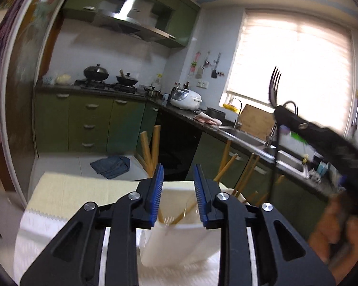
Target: Organize utensils
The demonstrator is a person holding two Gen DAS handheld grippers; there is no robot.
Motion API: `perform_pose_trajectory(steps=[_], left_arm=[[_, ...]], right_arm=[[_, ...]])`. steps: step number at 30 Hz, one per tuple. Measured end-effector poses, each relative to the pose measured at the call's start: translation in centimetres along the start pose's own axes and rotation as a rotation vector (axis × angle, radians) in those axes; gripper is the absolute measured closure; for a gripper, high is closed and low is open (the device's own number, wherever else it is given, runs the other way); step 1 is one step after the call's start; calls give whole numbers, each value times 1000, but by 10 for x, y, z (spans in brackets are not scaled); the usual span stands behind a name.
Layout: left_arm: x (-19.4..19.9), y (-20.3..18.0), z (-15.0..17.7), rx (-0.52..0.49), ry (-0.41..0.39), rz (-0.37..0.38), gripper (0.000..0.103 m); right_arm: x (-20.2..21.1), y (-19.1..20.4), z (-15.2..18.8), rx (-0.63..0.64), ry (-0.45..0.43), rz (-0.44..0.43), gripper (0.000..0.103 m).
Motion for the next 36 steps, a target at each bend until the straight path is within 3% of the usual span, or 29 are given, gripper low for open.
perform_pose_trajectory(steps=[7, 16, 21, 28, 32, 33, 35, 36], left_arm=[[43, 18, 22, 124, -45, 8, 78], [65, 2, 26, 21, -54, 11, 78], [65, -2, 28, 12, -31, 6, 75], [67, -5, 37, 12, 1, -5, 72], [77, -15, 40, -37, 11, -21, 57], [83, -19, 41, -67, 8, -32, 55], [95, -26, 42, -118, 2, -60, 40], [100, -29, 43, -135, -1, -72, 35]], right_arm=[[-26, 11, 21, 28, -42, 39, 93], [-38, 22, 50, 51, -38, 54, 92], [-33, 24, 62, 64, -40, 50, 91], [-10, 18, 67, 62, -37, 34, 70], [28, 8, 70, 40, -44, 6, 60], [39, 5, 72, 35, -47, 0, 52], [67, -3, 77, 38, -50, -23, 34], [82, -8, 80, 50, -51, -28, 31]])
Point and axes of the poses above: each gripper's, at about its wrist camera, not at the fingertips, and x roughly against the way its jaws point, y to its left, z to its underside, the point moved 8 cm from there along -x, roughly the way its jaws point, and after that the axes turned 11 degrees about z, right-handed, at the moved point
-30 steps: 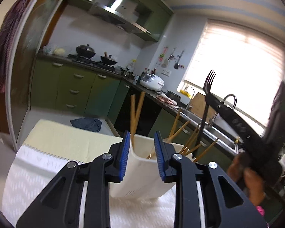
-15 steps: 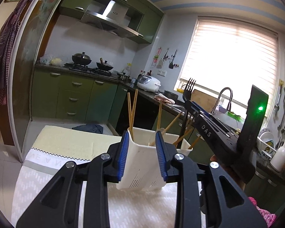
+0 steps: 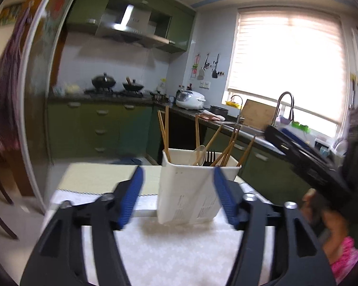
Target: Organize utensils
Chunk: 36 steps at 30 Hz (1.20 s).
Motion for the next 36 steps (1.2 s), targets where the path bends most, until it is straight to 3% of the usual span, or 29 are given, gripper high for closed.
perform_pose_trajectory(steps=[2, 4, 8, 19, 26, 36], left_arm=[[19, -8, 4, -41, -5, -14, 14], [39, -17, 8, -80, -11, -32, 7], [73, -35, 14, -149, -9, -84, 7], [144, -47, 21, -60, 2, -136, 7], [150, -61, 30, -70, 40, -124, 7], [155, -67, 35, -77, 50, -134, 7]], right_arm=[[29, -9, 7, 17, 5, -13, 17], [61, -20, 16, 32, 14, -15, 4], [113, -40, 35, 46, 89, -14, 5], [221, -48, 37, 81, 171, -18, 5], [248, -60, 39, 52, 206, 15, 5], [241, -65, 30, 51, 217, 21, 4]])
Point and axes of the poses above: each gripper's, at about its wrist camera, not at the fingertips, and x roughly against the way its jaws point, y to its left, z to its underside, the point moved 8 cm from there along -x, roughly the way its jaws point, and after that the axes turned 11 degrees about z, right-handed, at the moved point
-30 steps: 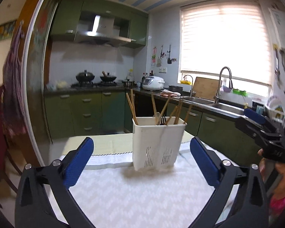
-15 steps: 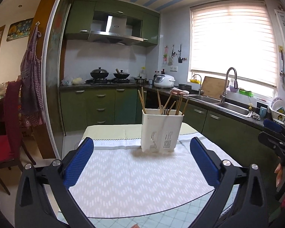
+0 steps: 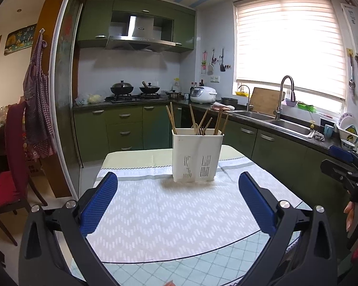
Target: Organize utensils
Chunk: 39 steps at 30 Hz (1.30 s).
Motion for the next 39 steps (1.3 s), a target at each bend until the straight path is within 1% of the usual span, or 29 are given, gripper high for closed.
perform_pose_trajectory(steps=[13, 19, 39], left_arm=[[4, 6, 4, 41, 7, 3, 7], [6, 6, 3, 32, 2, -5, 7], [6, 1, 5, 39, 3, 2, 7]], right_arm=[[-7, 4, -11, 14, 5, -4, 4], [-7, 6, -12, 13, 5, -9, 4], [-9, 5, -13, 14, 6, -13, 5]])
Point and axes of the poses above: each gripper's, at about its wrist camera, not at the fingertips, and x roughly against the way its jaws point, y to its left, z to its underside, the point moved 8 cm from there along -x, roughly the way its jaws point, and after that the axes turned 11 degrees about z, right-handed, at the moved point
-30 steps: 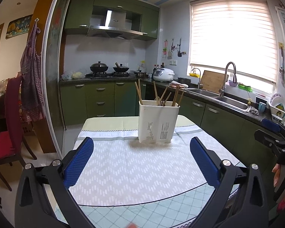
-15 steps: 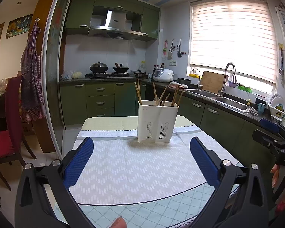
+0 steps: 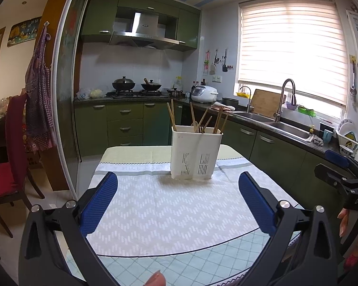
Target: Organize utensils
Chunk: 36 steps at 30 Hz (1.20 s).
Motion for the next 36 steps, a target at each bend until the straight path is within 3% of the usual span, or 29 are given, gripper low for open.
perform_pose_trajectory(steps=[7, 36], left_arm=[[1, 1, 0, -16, -8, -27, 7], [1, -5, 2, -16, 2, -10, 7]], right_arm=[[-2, 1, -1, 3, 1, -2, 4], [-7, 3, 0, 7, 2, -5, 4]])
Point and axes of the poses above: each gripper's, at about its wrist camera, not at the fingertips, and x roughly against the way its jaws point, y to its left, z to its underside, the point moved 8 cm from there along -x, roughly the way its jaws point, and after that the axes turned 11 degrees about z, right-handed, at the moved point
